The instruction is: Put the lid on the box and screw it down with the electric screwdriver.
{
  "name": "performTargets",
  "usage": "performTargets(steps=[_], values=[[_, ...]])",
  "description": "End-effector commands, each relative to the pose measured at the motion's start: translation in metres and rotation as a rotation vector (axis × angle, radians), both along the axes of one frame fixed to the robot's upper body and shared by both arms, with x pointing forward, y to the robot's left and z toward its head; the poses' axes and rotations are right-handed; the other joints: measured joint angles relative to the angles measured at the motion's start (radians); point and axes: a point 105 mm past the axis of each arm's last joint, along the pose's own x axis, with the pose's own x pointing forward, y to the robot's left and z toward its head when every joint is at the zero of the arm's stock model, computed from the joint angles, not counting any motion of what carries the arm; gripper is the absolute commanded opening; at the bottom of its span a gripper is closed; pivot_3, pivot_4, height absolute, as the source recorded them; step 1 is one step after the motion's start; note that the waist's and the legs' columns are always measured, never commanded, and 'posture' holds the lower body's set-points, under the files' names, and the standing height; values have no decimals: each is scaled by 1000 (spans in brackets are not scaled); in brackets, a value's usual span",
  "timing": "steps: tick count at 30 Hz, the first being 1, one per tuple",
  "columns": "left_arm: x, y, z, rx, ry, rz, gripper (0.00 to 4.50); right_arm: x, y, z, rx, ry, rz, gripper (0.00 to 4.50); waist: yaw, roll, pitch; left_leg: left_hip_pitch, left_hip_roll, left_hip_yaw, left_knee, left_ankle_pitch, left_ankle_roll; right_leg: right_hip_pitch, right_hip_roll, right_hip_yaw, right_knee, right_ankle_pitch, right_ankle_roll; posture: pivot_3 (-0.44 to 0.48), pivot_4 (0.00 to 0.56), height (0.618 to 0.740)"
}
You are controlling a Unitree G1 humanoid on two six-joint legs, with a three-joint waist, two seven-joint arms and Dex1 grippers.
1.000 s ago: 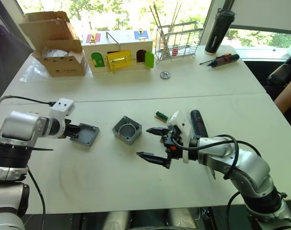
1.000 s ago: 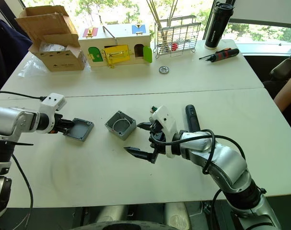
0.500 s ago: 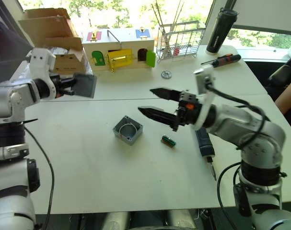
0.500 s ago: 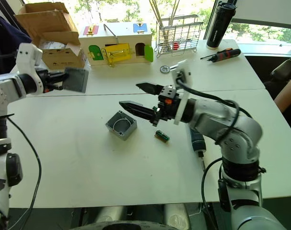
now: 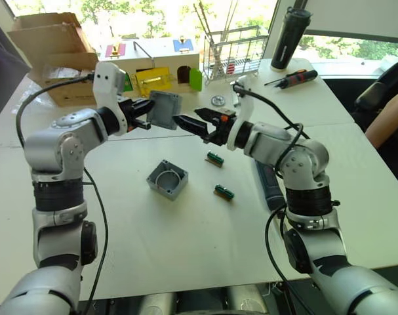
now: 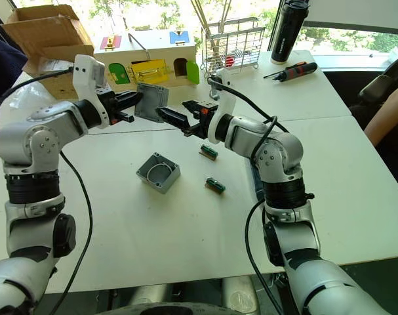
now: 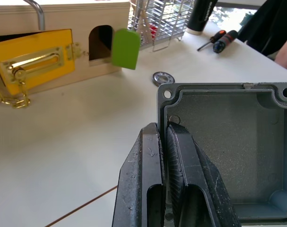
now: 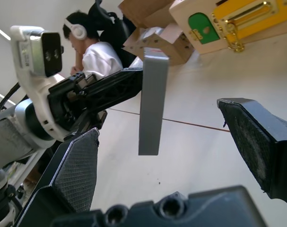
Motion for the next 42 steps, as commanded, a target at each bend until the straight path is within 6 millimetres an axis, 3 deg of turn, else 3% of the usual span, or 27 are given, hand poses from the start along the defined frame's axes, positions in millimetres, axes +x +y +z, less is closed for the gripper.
performTargets(steps=[1, 12, 15, 18, 24, 31, 34, 38, 42], values=[[-7, -4, 18, -9, -72, -20, 36, -1, 0, 15, 50, -18, 0, 4500, -5, 0, 0, 0, 0, 0, 0, 0, 0, 0, 0, 0, 0, 0, 0, 0, 150, 740], [-9, -15, 17, -3, -76, -61, 36, 2, 3, 16, 112, 49, 5, 4500, -6, 0, 0, 0, 0, 0, 0, 0, 0, 0, 0, 0, 0, 0, 0, 0, 150, 740], [-9, -16, 16, -2, -74, -62, 0, 3, 3, 14, 120, 63, 4, 3846, -6, 0, 0, 0, 0, 0, -1, 0, 0, 0, 0, 0, 0, 0, 0, 0, 150, 740], [-10, -16, 15, -2, -72, -64, 0, 3, 3, 15, 128, 69, 5, 2831, -6, 0, 0, 0, 0, 0, -1, 0, 0, 0, 0, 0, 0, 0, 0, 0, 150, 740], [-10, -15, 16, -13, -73, -64, 0, 3, 4, 12, 122, 82, 6, 217, -5, 0, 0, 0, 0, 0, -1, 0, 0, 0, 0, 0, 0, 0, 0, 0, 150, 740], [-16, -13, 21, -56, -89, -96, 0, 0, 6, 12, 146, 94, 13, 118, -7, 0, 0, 0, 0, 0, -1, 0, 0, 0, 0, 0, 0, 0, 0, 0, 150, 740], [-26, -13, 27, -121, -95, -180, 906, -2, 6, 13, 149, 87, 12, 118, -7, 0, 0, 0, 0, 0, -1, 0, 0, -1, 0, 0, 0, 0, 0, 0, 150, 740], [-40, -6, 44, -234, -103, -272, 2730, -2, 3, 12, 137, 67, -9, 118, -7, 0, 0, 0, 0, 0, -1, 0, 0, -1, 0, 0, 0, 0, 0, 0, 150, 740], [-33, 41, 57, -311, -134, -132, 4467, 2, -12, 17, 0, -147, -140, 118, -8, 0, 0, 0, 0, 0, -1, 0, 0, -1, 0, 1, 0, 0, 0, 0, 150, 740]])
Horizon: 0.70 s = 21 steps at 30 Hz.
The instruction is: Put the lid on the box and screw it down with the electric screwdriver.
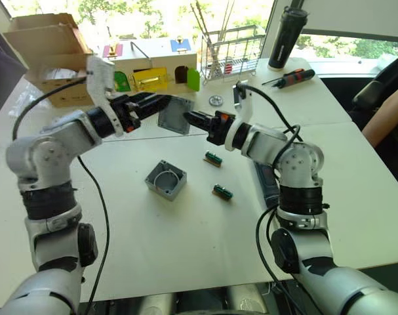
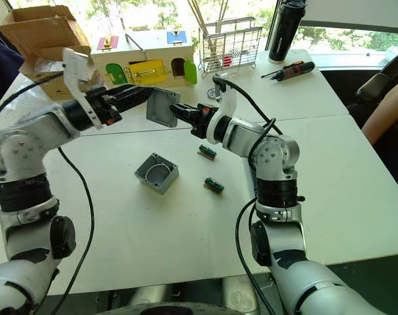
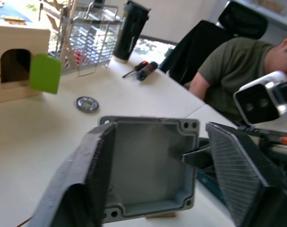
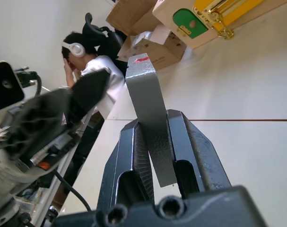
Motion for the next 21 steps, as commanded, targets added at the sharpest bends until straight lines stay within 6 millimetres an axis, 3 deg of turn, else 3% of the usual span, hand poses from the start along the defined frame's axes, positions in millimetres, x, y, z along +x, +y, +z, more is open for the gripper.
performTargets(steps=[1, 5, 11, 14, 19, 21], values=[[0, 47, 24, -70, -86, 128, 4467, -6, -13, 24, -143, -332, -107, 118, 0, 0, 0, 0, 0, 0, 0, 0, 0, -1, 0, 0, 1, 0, 0, 0, 150, 740], [4, 71, 12, 20, -59, 153, 4467, -35, -11, 19, -505, -919, -133, 118, 1, 0, 0, 0, -2, 1, 0, 0, 0, -5, 0, 0, 2, 0, 0, 0, 150, 740], [9, 58, -18, 137, 21, 27, 4467, -68, 2, -31, -903, -1534, -19, 118, 3, 0, 0, 0, -2, 3, 0, 0, 0, -6, 0, 0, 7, 0, 0, 0, 150, 740], [6, 43, -31, 203, 36, -53, 4467, -77, 10, -42, -937, -1690, -5, 118, 3, 0, 0, 0, -2, 3, 1, 0, 0, -8, 1, 1, 8, 0, 0, 0, 150, 740], [-6, 15, -45, 251, 60, -209, 4467, -86, 23, -68, -947, -1768, 26, 118, 3, 0, 0, 0, -2, 2, 0, 0, 0, -6, 1, 2, 10, 0, 0, 0, 150, 740], [-9, 9, -49, 256, 59, -243, 3942, -86, 25, -78, -957, -1774, 44, 118, 3, 0, 0, 0, -2, 2, 0, 0, 0, -6, 1, 2, 11, 0, 0, 0, 150, 740]])
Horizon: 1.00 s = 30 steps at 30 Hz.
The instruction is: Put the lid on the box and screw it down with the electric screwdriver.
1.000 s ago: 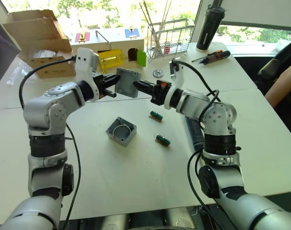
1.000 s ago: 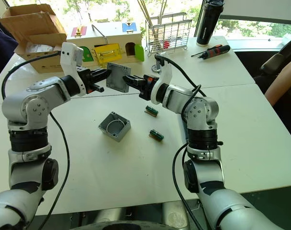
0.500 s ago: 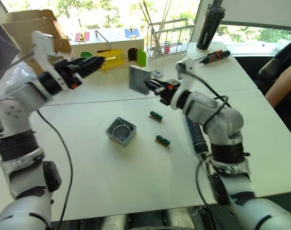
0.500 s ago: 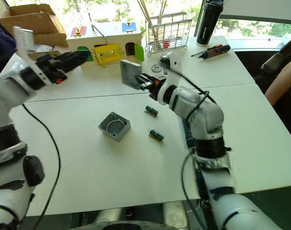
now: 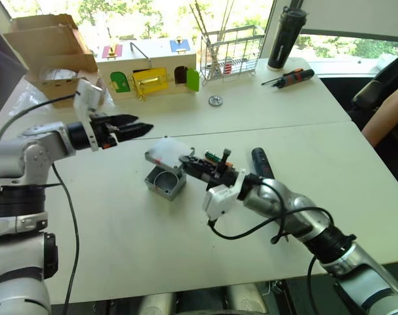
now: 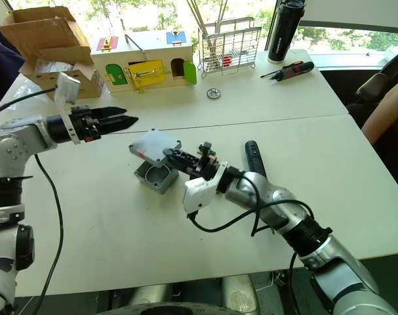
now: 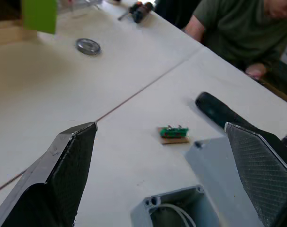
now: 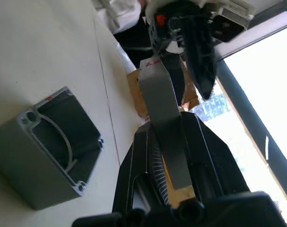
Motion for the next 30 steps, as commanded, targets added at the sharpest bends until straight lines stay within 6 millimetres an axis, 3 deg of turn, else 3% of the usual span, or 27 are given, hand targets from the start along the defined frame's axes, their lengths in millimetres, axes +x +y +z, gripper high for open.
performTargets(steps=[1, 8, 19, 30], values=[[-9, -12, 5, 12, -42, -81, 3627, -5, 7, -6, -5, -46, 33, 118, -1, 0, 0, 0, 0, 0, 0, 0, 0, 0, 0, 0, 0, 0, 0, 0, 150, 740], [-18, -24, -8, 28, -13, -155, 215, -2, 13, -25, -44, -39, 9, 118, -1, 0, 0, 0, 1, 0, 0, 0, 0, 1, 1, 0, 0, 0, 0, 0, 150, 740], [-18, -24, -30, 115, -2, -155, 215, 13, 14, -36, -101, -30, -34, 118, 0, 0, 0, 0, 1, 0, 0, 0, 0, 1, 1, 1, -1, 0, 0, 0, 150, 740], [-11, -21, -21, 70, -19, -114, 215, 16, 11, -16, -26, -109, -58, 118, 0, 0, 0, 0, 1, 0, 0, 0, 0, 1, 2, 1, -1, 0, 0, 0, 150, 740]])
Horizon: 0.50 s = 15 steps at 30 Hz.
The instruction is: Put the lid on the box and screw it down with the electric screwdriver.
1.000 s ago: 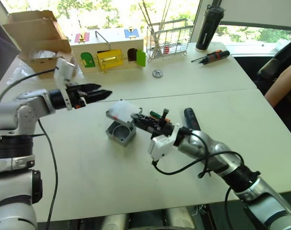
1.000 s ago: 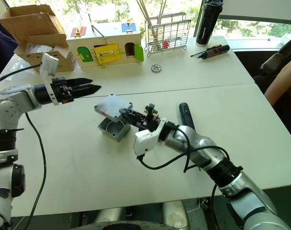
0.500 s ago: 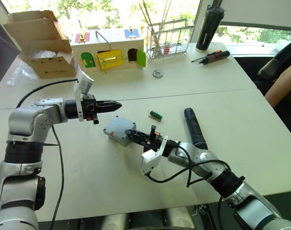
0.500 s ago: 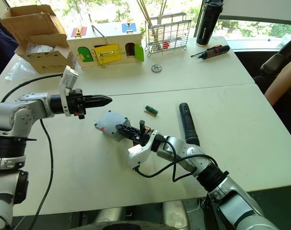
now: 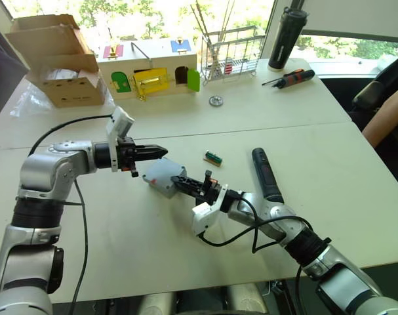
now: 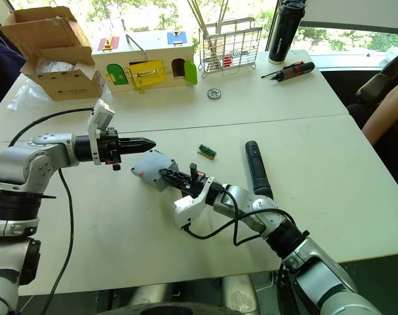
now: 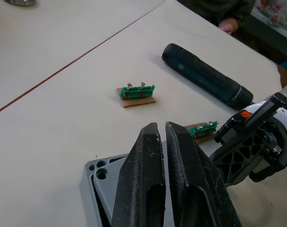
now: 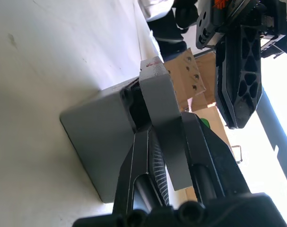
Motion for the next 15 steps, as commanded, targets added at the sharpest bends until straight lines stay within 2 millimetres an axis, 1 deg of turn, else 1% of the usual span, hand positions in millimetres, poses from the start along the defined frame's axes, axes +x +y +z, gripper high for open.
performTargets(steps=[1, 8, 12, 15], values=[[3, 3, 16, -21, -59, 12, 215, 3, 2, 25, 77, -75, -6, 118, 0, 0, 0, 0, 0, 0, 0, 0, 0, 0, 0, 0, 0, 0, 0, 0, 150, 740], [5, 5, 17, -28, -62, 23, 215, 8, 3, 23, 73, -67, -31, 118, -1, 0, 0, 0, 0, 0, 0, 0, 0, 0, 0, 0, 0, 0, 0, 0, 150, 740], [7, 6, 16, -26, -63, 27, 215, 7, 10, 22, 69, -61, -25, 118, -2, 0, 0, 0, 0, 0, 0, 0, 0, 0, 0, 0, 0, 0, 0, 0, 150, 740], [7, 6, 14, -22, -62, 27, 215, 8, 14, 18, 54, -43, -25, 118, -1, 0, 0, 0, 0, 0, 0, 0, 0, 0, 0, 0, 0, 0, 0, 0, 150, 740]])
